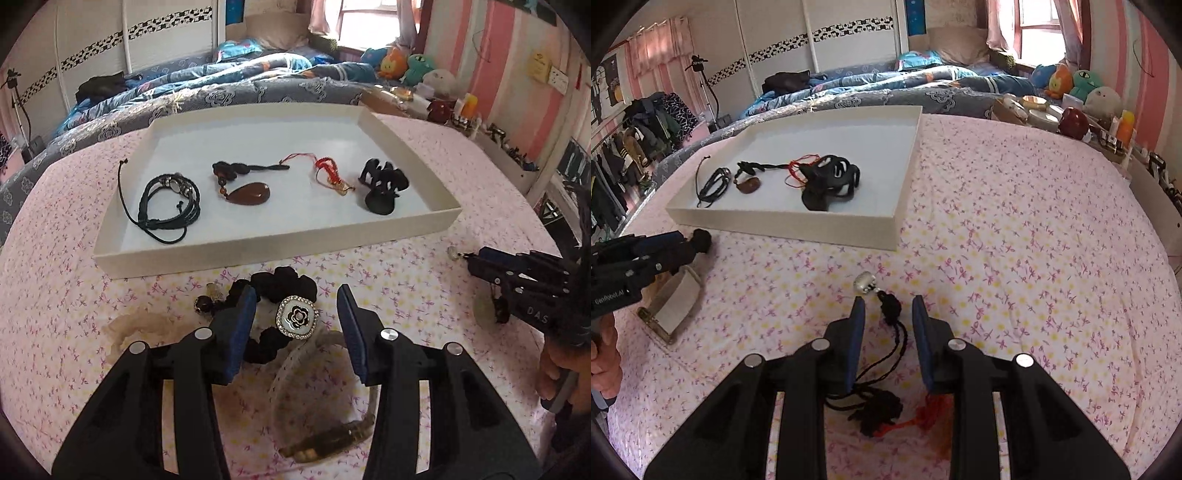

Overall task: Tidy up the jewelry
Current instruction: 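Close left gripper on the scrunchie while right gripper closes on the jade pendant cord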

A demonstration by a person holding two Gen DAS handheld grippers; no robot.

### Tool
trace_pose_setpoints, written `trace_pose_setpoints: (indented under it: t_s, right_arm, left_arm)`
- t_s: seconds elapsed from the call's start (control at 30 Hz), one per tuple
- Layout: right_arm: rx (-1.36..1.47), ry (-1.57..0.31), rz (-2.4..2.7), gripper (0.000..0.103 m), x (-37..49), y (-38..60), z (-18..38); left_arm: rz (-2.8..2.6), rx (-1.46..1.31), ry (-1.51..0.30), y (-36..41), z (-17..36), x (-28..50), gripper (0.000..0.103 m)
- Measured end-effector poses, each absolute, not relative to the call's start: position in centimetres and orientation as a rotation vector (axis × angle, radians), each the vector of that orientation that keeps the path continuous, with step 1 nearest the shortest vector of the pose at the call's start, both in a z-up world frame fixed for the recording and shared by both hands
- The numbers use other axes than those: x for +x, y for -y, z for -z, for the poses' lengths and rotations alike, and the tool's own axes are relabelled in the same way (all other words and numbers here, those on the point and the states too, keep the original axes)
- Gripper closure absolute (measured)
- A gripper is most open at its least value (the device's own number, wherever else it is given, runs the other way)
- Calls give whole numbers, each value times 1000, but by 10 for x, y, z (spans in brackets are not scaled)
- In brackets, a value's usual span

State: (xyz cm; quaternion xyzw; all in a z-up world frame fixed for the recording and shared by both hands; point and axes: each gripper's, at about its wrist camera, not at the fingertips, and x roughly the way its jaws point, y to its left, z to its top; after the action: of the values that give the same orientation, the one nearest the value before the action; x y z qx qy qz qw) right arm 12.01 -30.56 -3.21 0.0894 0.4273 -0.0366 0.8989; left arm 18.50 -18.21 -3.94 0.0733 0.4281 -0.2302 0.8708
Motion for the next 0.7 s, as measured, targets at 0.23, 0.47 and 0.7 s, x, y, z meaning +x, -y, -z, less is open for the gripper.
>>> trace_pose_setpoints:
  t_s: [0.23, 0.47, 0.7]
  right_arm:
    - [173, -898, 79, 82, 125, 305, 35]
    - [206, -888, 63, 94, 124, 306, 35]
    - [217, -828, 51, 94, 118, 303, 13]
  left_arm:
    - [480, 149, -925, 184, 48, 192, 79]
    - [505, 129, -903, 178, 43, 189, 83]
    - [522, 83, -808, 153, -2, 178, 83]
